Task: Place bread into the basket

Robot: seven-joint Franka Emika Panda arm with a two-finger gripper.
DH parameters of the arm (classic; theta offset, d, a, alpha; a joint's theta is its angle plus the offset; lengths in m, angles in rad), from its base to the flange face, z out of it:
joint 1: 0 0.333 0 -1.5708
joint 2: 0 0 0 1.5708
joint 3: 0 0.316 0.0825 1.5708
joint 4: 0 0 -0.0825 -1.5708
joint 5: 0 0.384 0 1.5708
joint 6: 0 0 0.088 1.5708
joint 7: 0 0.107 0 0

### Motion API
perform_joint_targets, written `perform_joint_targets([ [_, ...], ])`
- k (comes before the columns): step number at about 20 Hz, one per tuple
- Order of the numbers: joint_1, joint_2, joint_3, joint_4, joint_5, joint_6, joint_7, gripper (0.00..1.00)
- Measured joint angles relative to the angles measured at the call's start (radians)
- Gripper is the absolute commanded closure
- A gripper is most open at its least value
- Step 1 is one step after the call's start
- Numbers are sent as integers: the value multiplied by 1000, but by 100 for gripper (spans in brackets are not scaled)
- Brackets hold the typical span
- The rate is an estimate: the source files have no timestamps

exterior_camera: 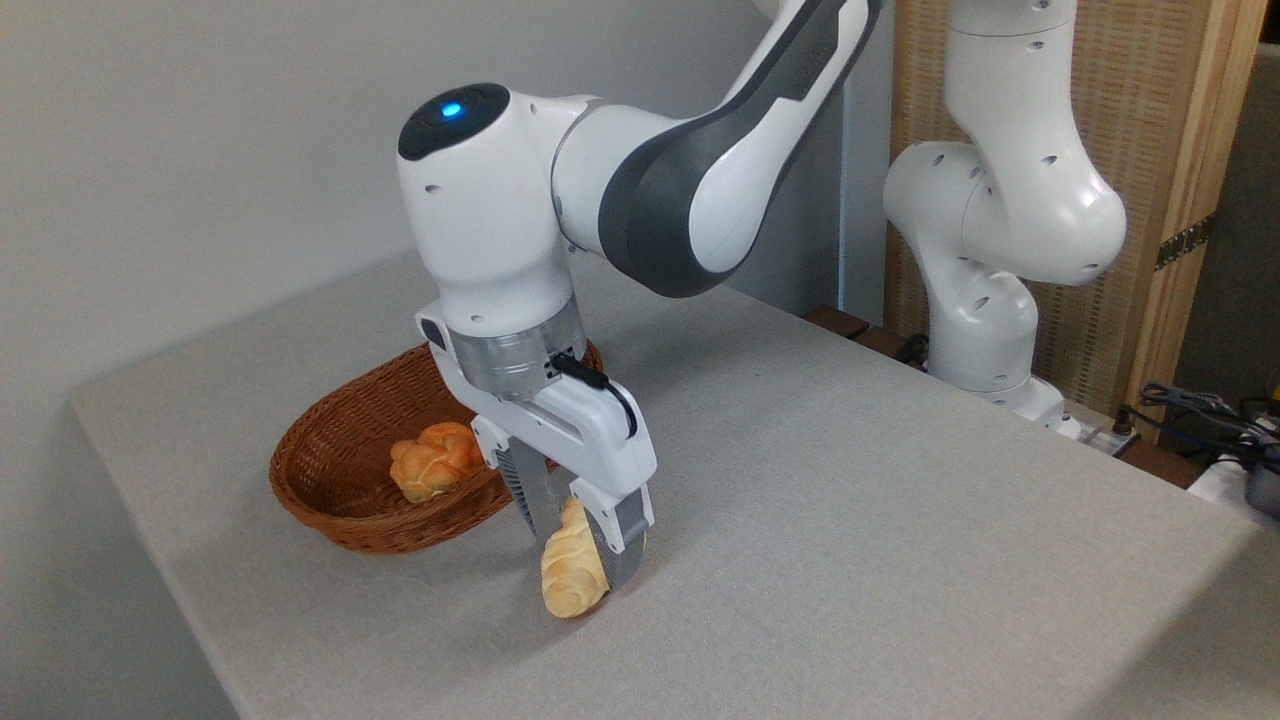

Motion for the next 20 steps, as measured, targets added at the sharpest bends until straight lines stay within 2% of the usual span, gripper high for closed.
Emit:
perform_joint_targets([
  [5, -6, 0, -2, -9, 0, 0, 0, 0],
  [7, -11, 6, -4, -13, 0, 3, 0, 21],
  [9, -13, 10, -5, -14, 0, 6, 0, 51],
  [11, -14, 11, -5, -14, 0, 12, 0, 72],
  [12, -14, 12, -5, -14, 0, 14, 0, 76],
  [20, -14, 12, -8, -14, 0, 16, 1, 78],
])
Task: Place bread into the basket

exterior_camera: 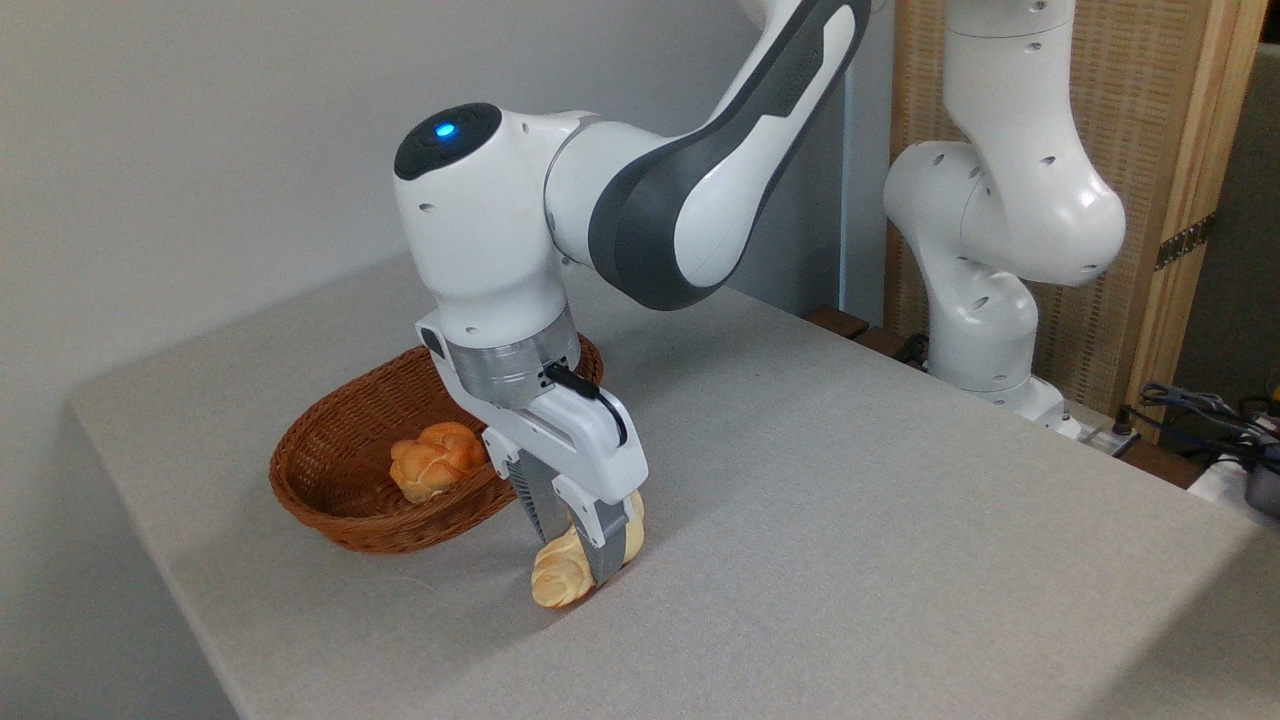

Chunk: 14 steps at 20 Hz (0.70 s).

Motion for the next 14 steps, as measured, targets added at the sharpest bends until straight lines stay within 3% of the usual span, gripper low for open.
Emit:
perform_joint_targets([
  [5, 0, 0, 0, 1, 0, 1, 4, 86],
  [14, 5, -31, 20, 16, 0, 1, 5, 86],
])
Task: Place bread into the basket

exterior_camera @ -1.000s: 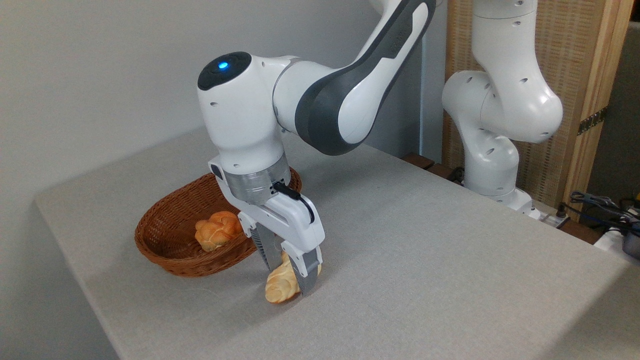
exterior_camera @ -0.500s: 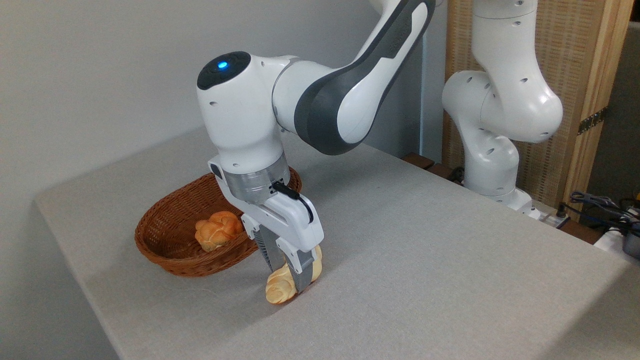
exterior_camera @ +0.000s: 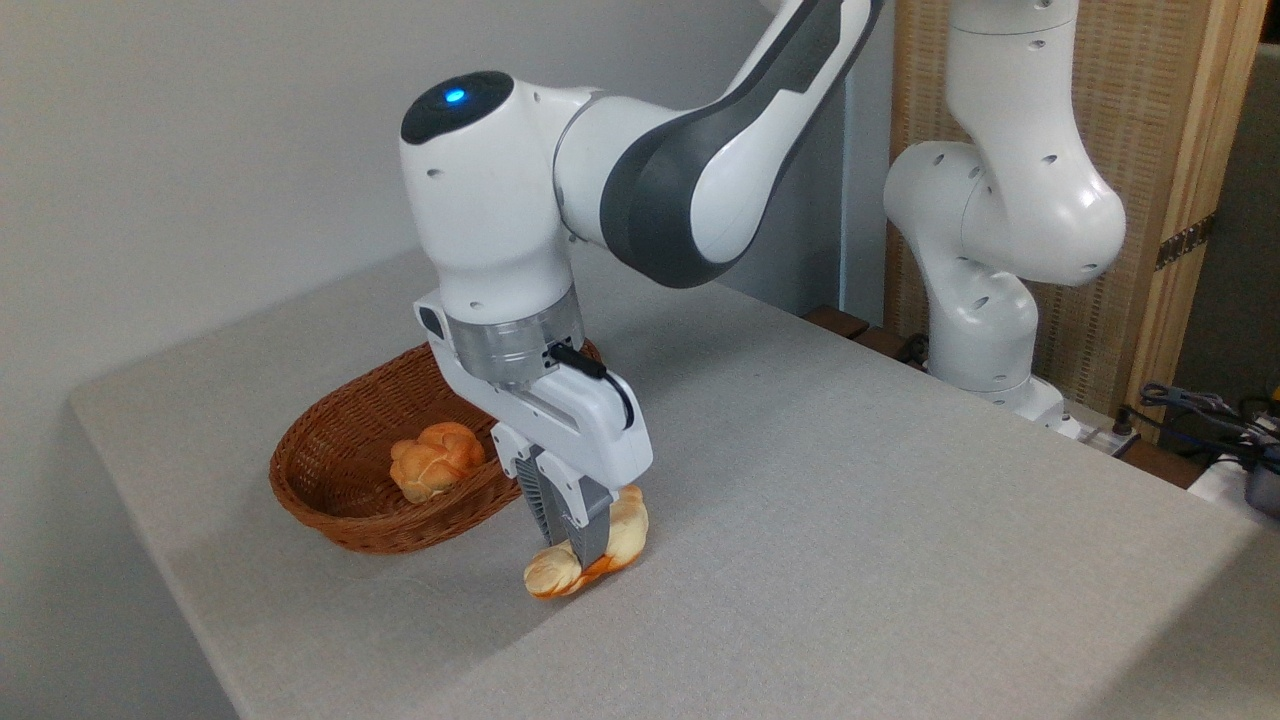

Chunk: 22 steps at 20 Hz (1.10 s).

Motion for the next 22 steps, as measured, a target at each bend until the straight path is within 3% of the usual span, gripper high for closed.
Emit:
perform_joint_targets([
  [4, 0, -47, 16, 64, -44, -1, 0, 85],
  [9, -6, -92, -9, 168, -164, -76, 0, 79],
  [11, -8, -93, -66, 200, -182, -101, -13, 61],
  [12, -10, -88, -111, 203, -183, -103, -39, 40],
  [13, -12, -80, -140, 203, -183, -103, -54, 35],
  [14, -13, -69, -169, 203, -183, -103, -66, 14],
  [15, -14, -56, -199, 203, -183, -102, -77, 1],
  [19, -15, -14, -264, 206, -176, -100, -98, 0],
  [22, -14, -12, -287, 208, -139, -100, -98, 0],
])
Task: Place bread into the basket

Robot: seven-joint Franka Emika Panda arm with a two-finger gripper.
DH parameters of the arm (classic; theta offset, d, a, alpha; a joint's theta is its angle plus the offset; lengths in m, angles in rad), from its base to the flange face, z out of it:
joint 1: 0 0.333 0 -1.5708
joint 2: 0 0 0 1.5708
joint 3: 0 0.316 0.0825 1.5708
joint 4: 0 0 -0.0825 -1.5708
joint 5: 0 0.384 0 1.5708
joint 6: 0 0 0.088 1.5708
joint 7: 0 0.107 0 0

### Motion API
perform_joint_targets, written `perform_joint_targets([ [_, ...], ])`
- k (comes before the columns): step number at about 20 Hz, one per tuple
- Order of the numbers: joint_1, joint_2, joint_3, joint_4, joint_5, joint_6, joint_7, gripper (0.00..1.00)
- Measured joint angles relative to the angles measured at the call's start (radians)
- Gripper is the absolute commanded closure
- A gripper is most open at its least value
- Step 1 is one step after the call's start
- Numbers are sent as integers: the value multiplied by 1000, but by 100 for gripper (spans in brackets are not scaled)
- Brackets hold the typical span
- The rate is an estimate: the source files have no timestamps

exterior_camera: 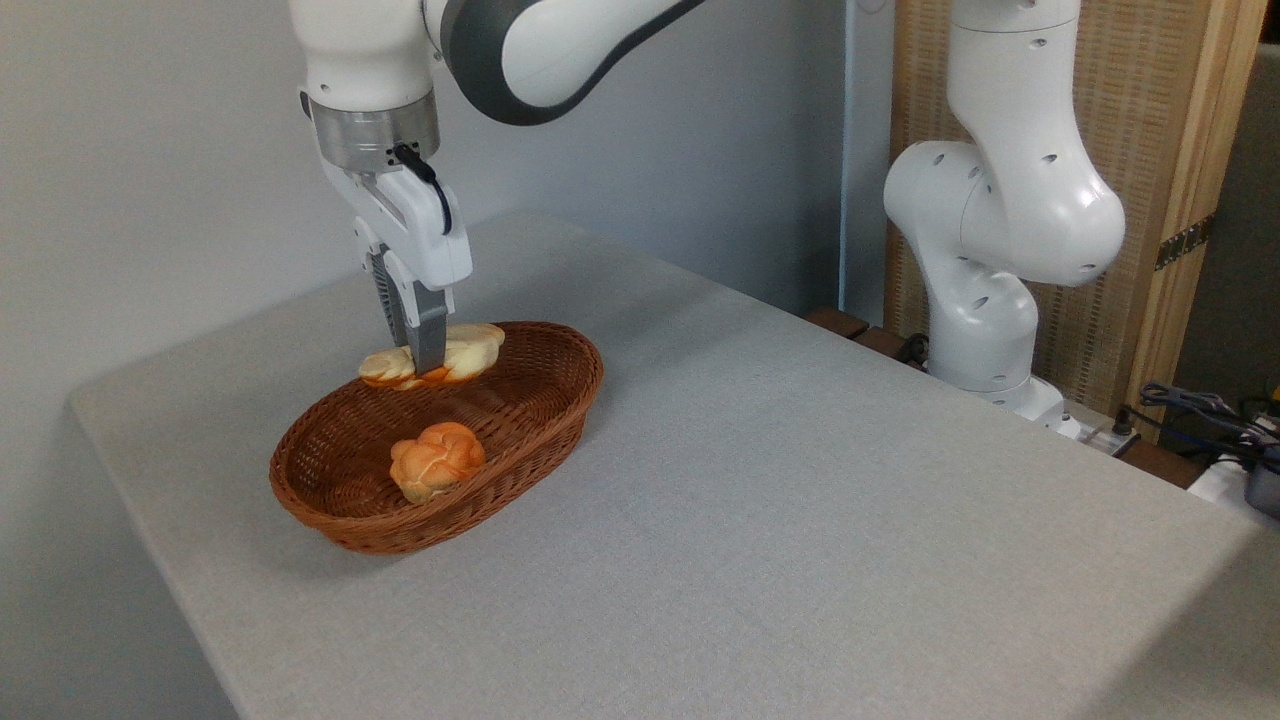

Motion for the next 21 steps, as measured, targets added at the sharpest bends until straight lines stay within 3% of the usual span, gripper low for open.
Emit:
perform_joint_targets([
  [10, 1, 25, -8, 0, 21, 0, 0, 0],
  [13, 9, 23, 4, 7, 70, 0, 0, 0],
  [17, 20, 21, 105, 21, 127, 0, 28, 0],
  [21, 25, 20, 236, 47, 136, -1, 117, 0],
])
